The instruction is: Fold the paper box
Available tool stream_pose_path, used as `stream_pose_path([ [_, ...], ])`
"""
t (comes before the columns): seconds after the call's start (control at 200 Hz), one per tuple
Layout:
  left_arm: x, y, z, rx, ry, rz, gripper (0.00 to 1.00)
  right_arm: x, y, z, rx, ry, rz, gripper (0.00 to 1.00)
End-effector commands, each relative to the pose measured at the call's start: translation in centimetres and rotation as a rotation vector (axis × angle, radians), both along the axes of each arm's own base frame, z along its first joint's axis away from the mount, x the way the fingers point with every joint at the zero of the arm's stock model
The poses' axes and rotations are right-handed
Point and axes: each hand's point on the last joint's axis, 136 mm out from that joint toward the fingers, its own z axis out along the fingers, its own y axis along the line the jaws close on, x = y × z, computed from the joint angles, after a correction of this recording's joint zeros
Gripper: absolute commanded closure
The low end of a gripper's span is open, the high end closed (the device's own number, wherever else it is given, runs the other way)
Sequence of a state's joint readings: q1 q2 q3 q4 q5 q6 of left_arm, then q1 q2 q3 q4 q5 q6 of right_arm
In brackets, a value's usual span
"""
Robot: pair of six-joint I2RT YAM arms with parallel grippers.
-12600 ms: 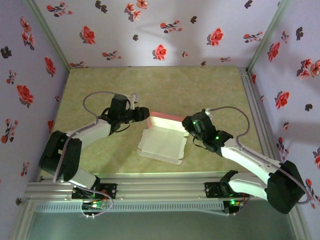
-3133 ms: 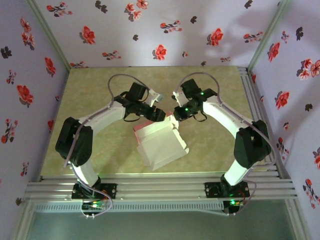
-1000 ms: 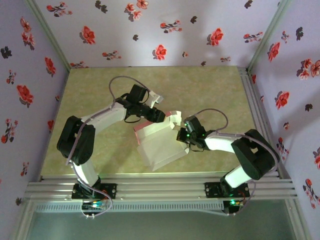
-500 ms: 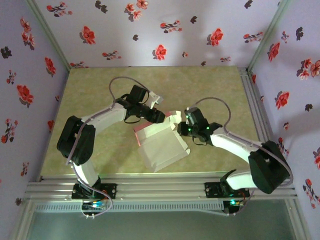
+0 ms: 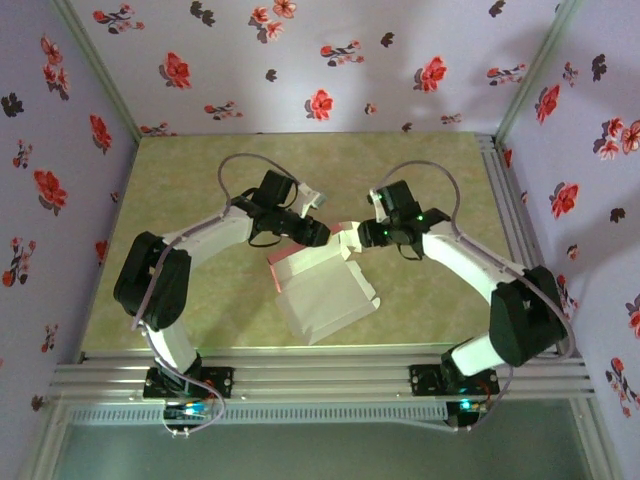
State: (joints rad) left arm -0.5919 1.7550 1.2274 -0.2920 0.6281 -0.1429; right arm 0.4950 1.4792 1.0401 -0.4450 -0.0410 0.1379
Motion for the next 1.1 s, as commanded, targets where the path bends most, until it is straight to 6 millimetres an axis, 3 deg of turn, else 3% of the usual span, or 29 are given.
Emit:
stream_pose_path([
  [0.0,-0.2,0.1,-1.1,0.034,0.022,-0.004,0.55,0.0,1.4,0.3,-0.011,0.02,0.134,0.45],
  [0.225,0.2,0.0,-1.0,0.045,0.019,-0.013,0.55,0.7,3.4,0.7,0.01,0.044,0.213,0.49],
  [0.72,0.8,0.1,-0.7,0.042,0.014,-0.005,0.55,-0.5,5.1,0.7,-0.049,0.051,0.249,0.88],
  [1.095,1.0,-0.2,-0.2,0.028,0.016,0.006,0.55,-2.1,5.3,0.4,-0.039,0.043,0.195,0.96],
])
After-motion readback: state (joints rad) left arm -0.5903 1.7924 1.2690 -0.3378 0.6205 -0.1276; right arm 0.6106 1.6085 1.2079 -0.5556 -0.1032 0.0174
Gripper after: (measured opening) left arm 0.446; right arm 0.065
